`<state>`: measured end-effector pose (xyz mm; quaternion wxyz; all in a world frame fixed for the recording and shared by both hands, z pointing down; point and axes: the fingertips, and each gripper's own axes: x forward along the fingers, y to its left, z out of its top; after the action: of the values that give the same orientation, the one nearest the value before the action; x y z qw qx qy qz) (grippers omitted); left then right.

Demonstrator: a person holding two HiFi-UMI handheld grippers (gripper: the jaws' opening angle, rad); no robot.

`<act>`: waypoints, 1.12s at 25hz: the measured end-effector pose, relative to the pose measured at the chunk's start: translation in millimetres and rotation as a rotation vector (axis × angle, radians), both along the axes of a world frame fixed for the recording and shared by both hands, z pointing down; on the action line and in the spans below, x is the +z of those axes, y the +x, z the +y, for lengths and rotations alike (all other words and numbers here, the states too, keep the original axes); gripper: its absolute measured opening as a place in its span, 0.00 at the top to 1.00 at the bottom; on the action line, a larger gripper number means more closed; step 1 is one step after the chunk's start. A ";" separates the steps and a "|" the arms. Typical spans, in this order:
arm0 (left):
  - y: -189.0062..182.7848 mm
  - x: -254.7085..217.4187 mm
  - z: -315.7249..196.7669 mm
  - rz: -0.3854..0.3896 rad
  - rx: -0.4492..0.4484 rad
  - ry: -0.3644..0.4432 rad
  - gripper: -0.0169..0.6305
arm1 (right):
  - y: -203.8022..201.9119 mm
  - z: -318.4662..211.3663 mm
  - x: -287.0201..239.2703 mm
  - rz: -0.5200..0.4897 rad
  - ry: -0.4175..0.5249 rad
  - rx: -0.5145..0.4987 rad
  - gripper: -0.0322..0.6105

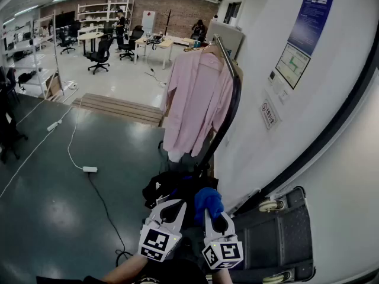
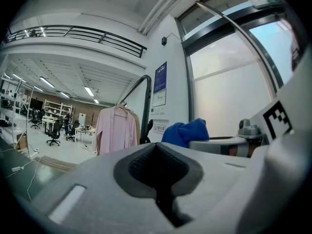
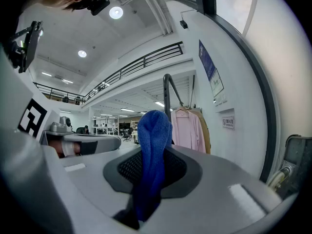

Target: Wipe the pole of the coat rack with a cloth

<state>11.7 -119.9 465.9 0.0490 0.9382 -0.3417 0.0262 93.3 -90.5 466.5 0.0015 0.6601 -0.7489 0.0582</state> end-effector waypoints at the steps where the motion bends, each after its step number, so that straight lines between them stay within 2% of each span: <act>1: -0.9 0.0 0.4 0.001 -0.001 -0.001 0.97 | -1.1 0.3 0.1 0.000 0.000 -0.002 0.84; 11: -5.3 1.8 2.9 0.005 -0.005 -0.018 0.97 | -5.5 3.4 3.9 -0.034 -0.013 0.001 0.84; 19: 18.8 -17.3 -11.6 0.007 -0.017 -0.003 0.97 | 17.9 -12.1 -12.9 -0.035 0.001 -0.026 0.84; 28: 43.4 -49.8 -39.7 0.014 -0.094 0.073 0.97 | 49.9 -65.6 -100.0 0.046 0.149 -0.173 0.84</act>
<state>55.1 -159.7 416.1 0.0182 0.9224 -0.3859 0.0047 143.2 -156.2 366.5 -0.0253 0.5924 -0.8051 -0.0128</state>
